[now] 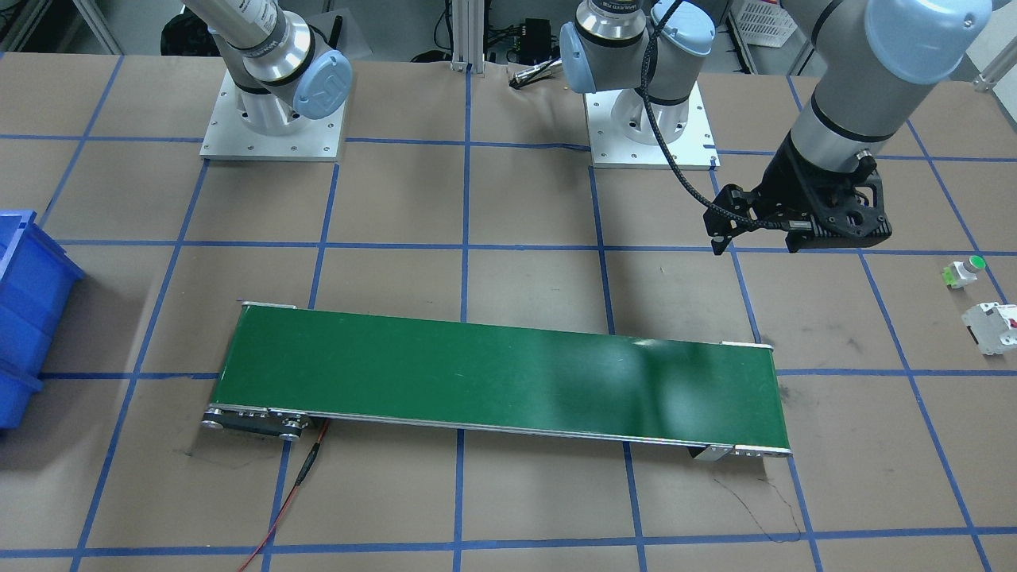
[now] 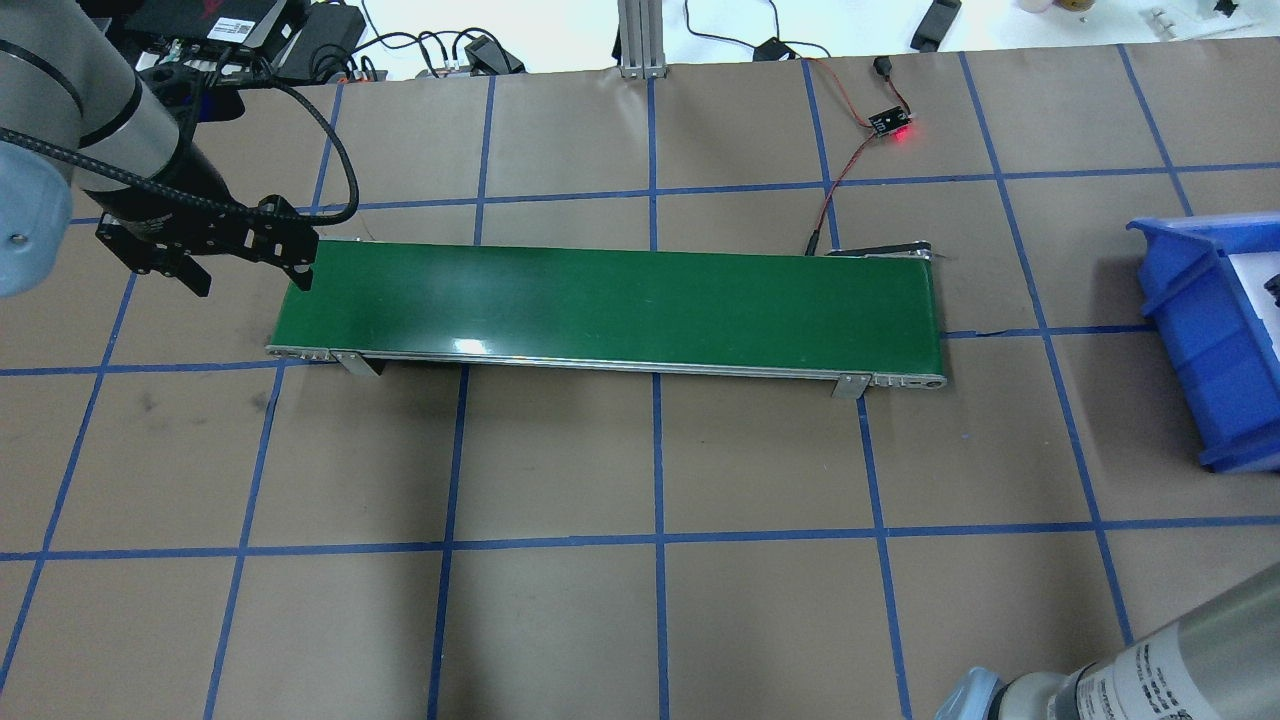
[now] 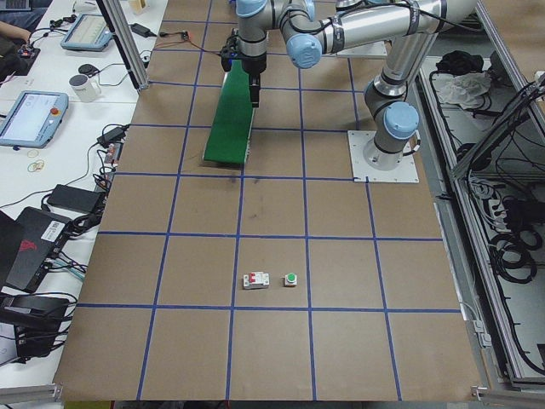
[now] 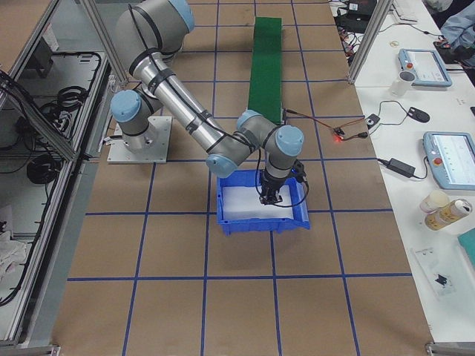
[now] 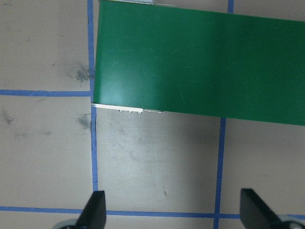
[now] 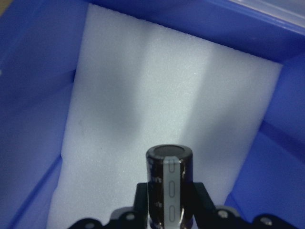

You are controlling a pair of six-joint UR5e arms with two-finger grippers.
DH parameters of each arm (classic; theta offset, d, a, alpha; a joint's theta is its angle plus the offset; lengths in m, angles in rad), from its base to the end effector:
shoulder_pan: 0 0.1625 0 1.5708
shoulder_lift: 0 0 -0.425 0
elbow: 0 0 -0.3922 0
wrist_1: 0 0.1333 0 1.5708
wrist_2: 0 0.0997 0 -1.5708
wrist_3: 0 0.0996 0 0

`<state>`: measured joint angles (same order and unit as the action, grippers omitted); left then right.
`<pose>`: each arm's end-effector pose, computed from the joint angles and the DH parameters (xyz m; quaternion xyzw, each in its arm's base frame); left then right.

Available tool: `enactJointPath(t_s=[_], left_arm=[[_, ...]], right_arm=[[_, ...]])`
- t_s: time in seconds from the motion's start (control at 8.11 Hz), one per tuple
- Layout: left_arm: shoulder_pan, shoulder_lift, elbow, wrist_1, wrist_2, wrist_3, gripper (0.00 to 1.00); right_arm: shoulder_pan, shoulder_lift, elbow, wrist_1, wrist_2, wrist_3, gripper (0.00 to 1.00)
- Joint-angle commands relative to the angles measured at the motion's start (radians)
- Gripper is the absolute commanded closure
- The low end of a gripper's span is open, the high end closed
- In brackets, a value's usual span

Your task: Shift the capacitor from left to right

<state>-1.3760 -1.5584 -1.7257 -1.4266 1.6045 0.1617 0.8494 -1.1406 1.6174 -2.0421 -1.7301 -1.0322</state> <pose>-0.0340 -0.4988 0.4324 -0.0166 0.9997 0.0022 0.0167 -0.3244 -0.5468 0.2699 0.1545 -0.9848 -0.0629 0.0488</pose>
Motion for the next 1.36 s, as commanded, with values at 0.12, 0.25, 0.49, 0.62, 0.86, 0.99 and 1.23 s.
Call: enactJointPath(t_s=[0.12,0.25,0.49,0.62,0.86,0.99,1.23], left_arm=[[0.000,0.000,0.000,0.000,0.000,-0.010,0.00],[0.000,0.000,0.000,0.000,0.000,-0.010,0.00],[0.000,-0.002,0.000,0.000,0.000,-0.010,0.00],[0.000,-0.003,0.000,0.000,0.000,-0.011,0.00],[0.000,-0.003,0.003,0.002,0.000,-0.011,0.00],[0.000,-0.003,0.005,0.002,0.000,-0.011,0.00],[0.000,-0.005,0.005,0.002,0.000,-0.011,0.00]], right_arm=[[-0.004,-0.065,0.003,0.035,0.018,-0.022,0.00],[0.019,-0.143,0.003,0.127,0.067,-0.010,0.00],[0.155,-0.282,0.001,0.335,0.097,0.189,0.00],[0.236,-0.319,-0.004,0.382,0.093,0.269,0.00],[0.405,-0.361,-0.016,0.417,0.092,0.457,0.00],[0.478,-0.393,-0.016,0.439,0.090,0.566,0.00],[0.568,-0.418,-0.016,0.463,0.106,0.697,0.00]])
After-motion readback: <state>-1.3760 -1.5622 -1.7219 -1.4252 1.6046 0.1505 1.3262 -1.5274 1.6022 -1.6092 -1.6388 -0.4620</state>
